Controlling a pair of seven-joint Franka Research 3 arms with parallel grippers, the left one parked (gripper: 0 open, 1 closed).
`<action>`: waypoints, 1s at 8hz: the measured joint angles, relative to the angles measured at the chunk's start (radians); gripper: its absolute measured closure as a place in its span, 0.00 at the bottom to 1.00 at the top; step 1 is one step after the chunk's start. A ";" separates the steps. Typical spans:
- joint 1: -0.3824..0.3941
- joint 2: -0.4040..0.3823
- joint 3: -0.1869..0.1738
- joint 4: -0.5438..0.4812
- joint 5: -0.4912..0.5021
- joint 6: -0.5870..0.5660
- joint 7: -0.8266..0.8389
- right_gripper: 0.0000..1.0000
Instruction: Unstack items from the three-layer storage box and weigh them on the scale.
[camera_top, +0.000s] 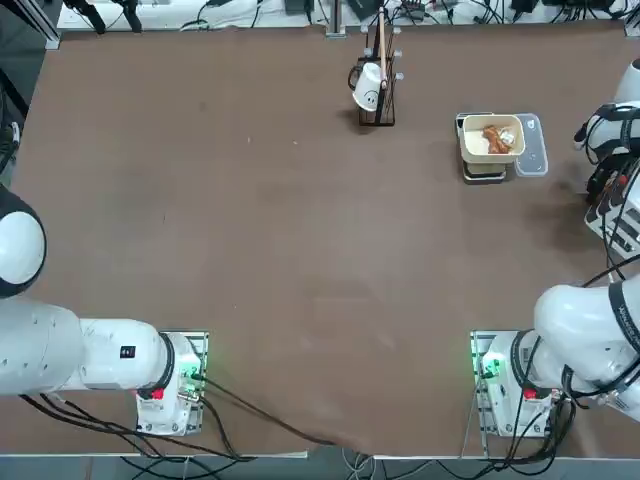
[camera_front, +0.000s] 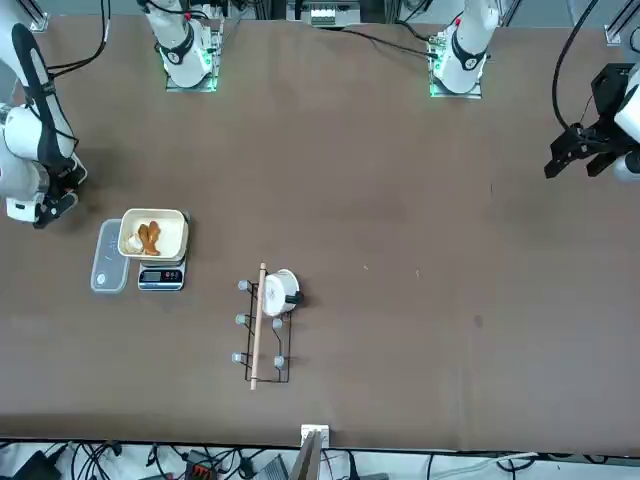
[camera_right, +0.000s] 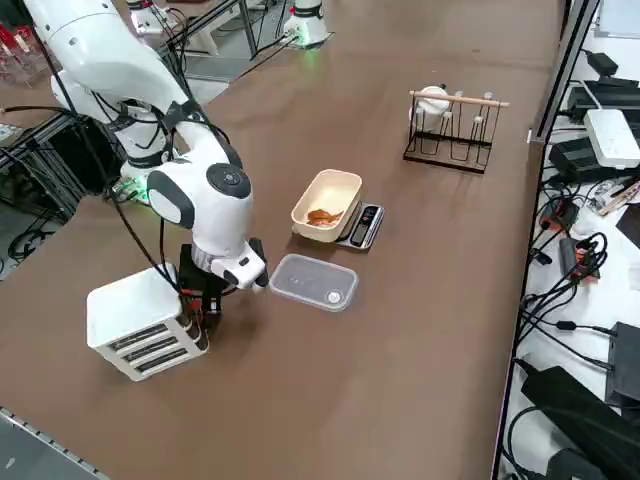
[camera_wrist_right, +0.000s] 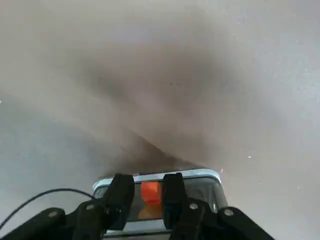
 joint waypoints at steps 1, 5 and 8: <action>-0.001 0.000 0.000 -0.001 0.000 0.001 0.000 0.61; -0.003 0.002 0.001 -0.002 -0.031 0.010 0.000 0.63; -0.003 0.002 0.003 -0.003 -0.041 0.012 0.000 0.65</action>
